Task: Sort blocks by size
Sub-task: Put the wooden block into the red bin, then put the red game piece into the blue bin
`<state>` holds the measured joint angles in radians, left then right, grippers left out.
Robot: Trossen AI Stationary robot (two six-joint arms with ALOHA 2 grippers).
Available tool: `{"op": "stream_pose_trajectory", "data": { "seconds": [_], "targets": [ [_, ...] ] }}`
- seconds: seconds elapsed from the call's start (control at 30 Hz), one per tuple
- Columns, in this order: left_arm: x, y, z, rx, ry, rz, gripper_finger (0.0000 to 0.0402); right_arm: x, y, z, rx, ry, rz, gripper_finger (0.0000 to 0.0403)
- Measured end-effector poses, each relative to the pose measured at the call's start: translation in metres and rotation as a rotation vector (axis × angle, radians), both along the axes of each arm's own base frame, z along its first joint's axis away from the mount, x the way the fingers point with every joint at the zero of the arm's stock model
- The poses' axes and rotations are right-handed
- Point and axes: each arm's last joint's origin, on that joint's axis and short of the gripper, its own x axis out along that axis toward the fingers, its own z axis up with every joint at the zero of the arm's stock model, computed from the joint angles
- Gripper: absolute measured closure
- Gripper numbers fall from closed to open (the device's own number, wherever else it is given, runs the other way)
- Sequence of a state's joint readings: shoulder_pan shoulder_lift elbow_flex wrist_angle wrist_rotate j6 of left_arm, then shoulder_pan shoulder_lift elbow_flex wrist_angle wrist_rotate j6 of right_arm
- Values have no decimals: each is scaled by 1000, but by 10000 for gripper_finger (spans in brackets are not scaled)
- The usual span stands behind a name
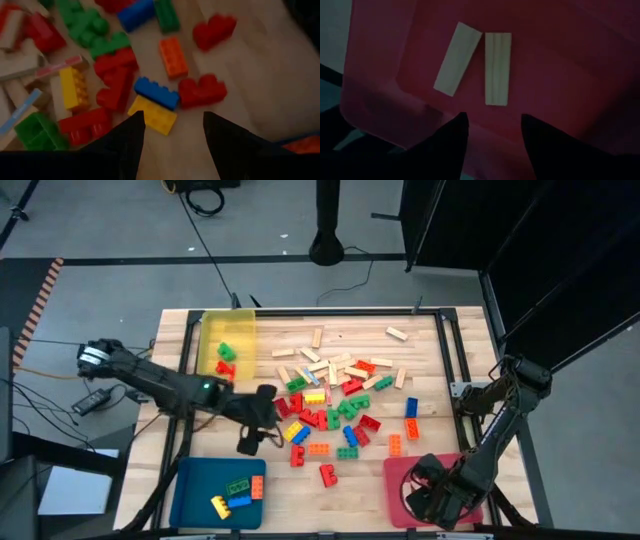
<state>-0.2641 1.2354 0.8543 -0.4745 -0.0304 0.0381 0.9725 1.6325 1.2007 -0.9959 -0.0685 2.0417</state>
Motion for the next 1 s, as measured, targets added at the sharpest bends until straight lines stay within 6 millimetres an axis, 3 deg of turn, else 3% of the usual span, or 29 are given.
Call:
{"op": "stream_pose_trajectory", "data": {
  "seconds": [0.1, 0.17, 0.3, 0.4, 0.5, 0.67, 0.77, 1.0],
  "targets": [
    [9, 14, -10, 8, 50, -19, 193, -5, 3, 0, 0, 0, 24, 207],
    [14, 29, -16, -13, 104, 60, 193, -9, 6, 0, -2, 1, 36, 208],
    [24, 61, -26, -130, 217, 492, 193, -16, 9, 0, -2, 7, 25, 207],
    [23, 73, -31, -299, 324, 898, 193, -20, 11, 0, -9, 5, 5, 206],
    [21, 72, -35, -484, 387, 1178, 193, -22, 12, 0, -30, -19, -21, 208],
    [36, 58, -24, -797, 193, 1423, 193, -24, 11, 0, -69, -47, -44, 209],
    [42, 57, -23, -821, 102, 1459, 193, -24, 10, -2, -89, -68, -48, 207],
    [37, 55, -41, -793, 221, 1638, 193, -25, 8, -3, -119, -72, -44, 210]
  ]
}}
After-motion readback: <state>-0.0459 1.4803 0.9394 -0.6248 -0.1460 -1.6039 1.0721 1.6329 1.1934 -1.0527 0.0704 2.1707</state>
